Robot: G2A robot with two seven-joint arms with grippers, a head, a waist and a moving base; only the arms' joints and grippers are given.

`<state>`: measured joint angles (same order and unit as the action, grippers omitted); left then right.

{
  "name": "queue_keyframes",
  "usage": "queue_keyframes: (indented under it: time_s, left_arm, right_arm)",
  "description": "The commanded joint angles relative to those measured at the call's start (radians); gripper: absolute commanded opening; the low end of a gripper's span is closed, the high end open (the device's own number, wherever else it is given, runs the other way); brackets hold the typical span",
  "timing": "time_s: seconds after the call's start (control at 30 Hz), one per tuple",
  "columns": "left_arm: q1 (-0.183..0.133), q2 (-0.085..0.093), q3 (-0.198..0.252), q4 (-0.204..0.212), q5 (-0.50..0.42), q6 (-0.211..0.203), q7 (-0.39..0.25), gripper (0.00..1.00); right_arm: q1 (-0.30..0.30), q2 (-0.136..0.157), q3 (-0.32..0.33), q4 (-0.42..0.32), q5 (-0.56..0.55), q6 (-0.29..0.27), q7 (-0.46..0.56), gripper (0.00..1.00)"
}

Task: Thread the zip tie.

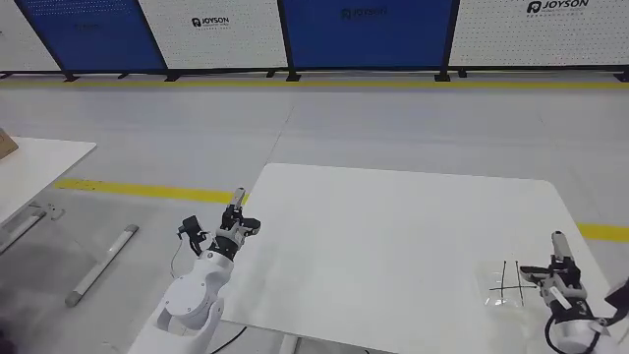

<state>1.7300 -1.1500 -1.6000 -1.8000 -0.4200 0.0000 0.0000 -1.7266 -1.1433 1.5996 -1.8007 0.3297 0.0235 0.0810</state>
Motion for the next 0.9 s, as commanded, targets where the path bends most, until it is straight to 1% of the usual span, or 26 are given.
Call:
queue_keyframes:
  time_s: [0.0, 0.13, 0.57, 0.6, 0.63, 0.67, 0.7, 0.8, 0.87]
  left_arm:
    - [0.0, 0.0, 0.0, 0.0, 0.0, 0.0, 0.0, 1.0]
    - [0.0, 0.0, 0.0, 0.0, 0.0, 0.0, 0.0, 1.0]
    - [0.0, 0.0, 0.0, 0.0, 0.0, 0.0, 0.0, 1.0]
    - [0.0, 0.0, 0.0, 0.0, 0.0, 0.0, 0.0, 1.0]
    - [0.0, 0.0, 0.0, 0.0, 0.0, 0.0, 0.0, 1.0]
    - [0.0, 0.0, 0.0, 0.0, 0.0, 0.0, 0.0, 1.0]
    - [0.0, 0.0, 0.0, 0.0, 0.0, 0.0, 0.0, 1.0]
    - [0.0, 0.0, 0.0, 0.0, 0.0, 0.0, 0.0, 1.0]
    - [0.0, 0.0, 0.0, 0.0, 0.0, 0.0, 0.0, 1.0]
  right_arm:
    - [-0.002, 0.003, 0.011, -0.005, -0.023, 0.005, 0.051, 1.0]
    - [-0.012, 0.011, 0.047, -0.011, -0.038, 0.015, 0.166, 1.0]
    - [-0.012, 0.012, 0.054, -0.012, -0.038, 0.018, 0.172, 1.0]
    - [-0.012, 0.013, 0.051, -0.015, -0.037, 0.017, 0.189, 1.0]
    - [-0.012, 0.014, 0.052, -0.016, -0.037, 0.015, 0.21, 1.0]
    - [-0.01, 0.018, 0.074, -0.012, -0.034, 0.01, 0.272, 1.0]
    - [-0.01, 0.022, 0.094, -0.011, -0.031, 0.01, 0.307, 1.0]
    - [-0.008, 0.036, 0.148, -0.017, -0.04, 0.029, 0.464, 1.0]
    - [-0.005, 0.043, 0.178, -0.019, -0.05, 0.038, 0.536, 1.0]
